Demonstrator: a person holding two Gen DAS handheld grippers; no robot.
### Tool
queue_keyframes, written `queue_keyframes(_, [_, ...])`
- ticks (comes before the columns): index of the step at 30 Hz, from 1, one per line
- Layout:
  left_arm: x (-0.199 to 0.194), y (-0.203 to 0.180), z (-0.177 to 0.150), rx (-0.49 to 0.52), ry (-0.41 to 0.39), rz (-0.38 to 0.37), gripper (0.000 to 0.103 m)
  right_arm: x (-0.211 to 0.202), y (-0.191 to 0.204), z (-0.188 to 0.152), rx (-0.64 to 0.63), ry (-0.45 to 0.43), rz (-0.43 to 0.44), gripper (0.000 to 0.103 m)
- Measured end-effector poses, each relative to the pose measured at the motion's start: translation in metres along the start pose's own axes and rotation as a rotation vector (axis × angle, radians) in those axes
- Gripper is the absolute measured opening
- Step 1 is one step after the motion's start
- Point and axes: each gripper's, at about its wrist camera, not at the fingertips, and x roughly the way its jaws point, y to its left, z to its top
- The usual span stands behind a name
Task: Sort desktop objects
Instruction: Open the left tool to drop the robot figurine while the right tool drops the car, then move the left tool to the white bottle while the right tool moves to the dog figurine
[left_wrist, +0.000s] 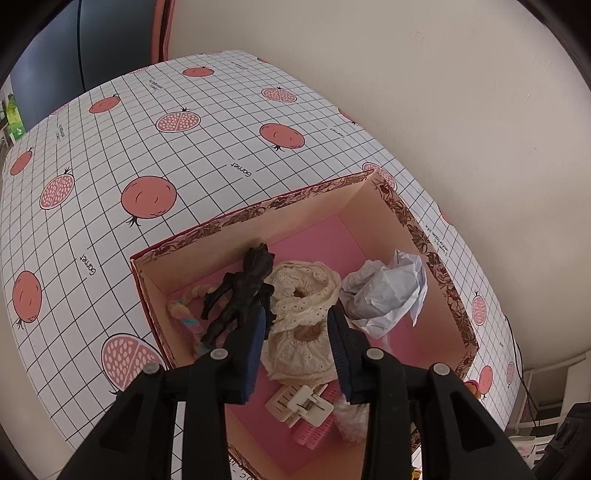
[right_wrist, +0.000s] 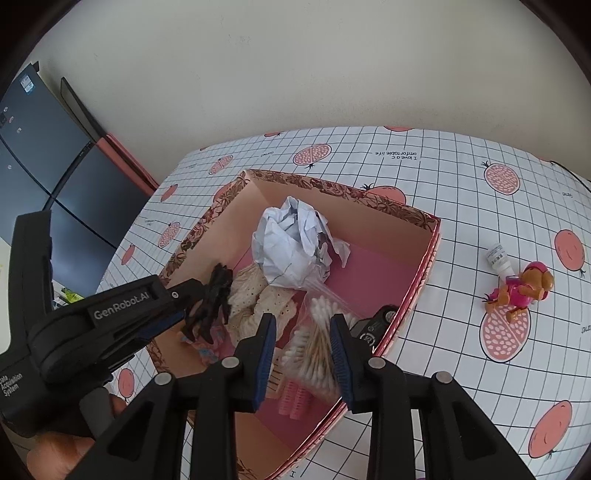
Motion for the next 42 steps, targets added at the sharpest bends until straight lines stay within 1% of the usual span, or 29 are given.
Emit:
queue_keyframes(6, [-0.001, 0.000, 0.000, 0.000, 0.000, -0.005, 0.035, -0.001, 0.000, 0.000, -0.001, 0.001, -0.005, 0.033])
queue_keyframes(10, [-0.013, -0.002, 0.004, -0.004, -0.033, -0.023, 0.035, -0.009, 0.000, 0.004, 0.001, -0.023, -0.003, 0.033])
queue_keyframes(13, [-0.028, -0.003, 0.008, -0.004, -0.073, -0.034, 0.035, -0.025, 0.001, 0.008, 0.005, -0.065, 0.006, 0.033])
queue_keyframes(16, [-0.049, -0.007, 0.012, -0.003, -0.128, -0.046, 0.035, -0.046, 0.001, 0.014, 0.008, -0.127, 0.010, 0.033])
queue_keyframes(20, [-0.078, -0.023, 0.013, 0.047, -0.206, -0.062, 0.036, -0.077, -0.002, 0.019, 0.001, -0.211, -0.013, 0.033])
queue_keyframes(22, [-0.088, -0.037, 0.010, 0.077, -0.230, -0.093, 0.038, -0.092, -0.007, 0.023, -0.001, -0.254, -0.039, 0.033])
queue_keyframes(24, [-0.093, -0.053, 0.005, 0.118, -0.240, -0.110, 0.042, -0.105, -0.016, 0.025, 0.009, -0.290, -0.060, 0.033])
queue_keyframes(27, [-0.090, -0.081, -0.005, 0.185, -0.224, -0.139, 0.042, -0.116, -0.035, 0.028, 0.041, -0.313, -0.102, 0.033])
queue_keyframes(31, [-0.085, -0.121, -0.023, 0.280, -0.200, -0.198, 0.042, -0.123, -0.072, 0.028, 0.110, -0.312, -0.164, 0.033])
queue_keyframes(37, [-0.071, -0.173, -0.054, 0.416, -0.160, -0.239, 0.042, -0.138, -0.135, 0.020, 0.256, -0.325, -0.227, 0.033])
queue_keyframes(42, [-0.062, -0.201, -0.080, 0.502, -0.120, -0.262, 0.042, -0.153, -0.169, 0.025, 0.330, -0.337, -0.254, 0.033])
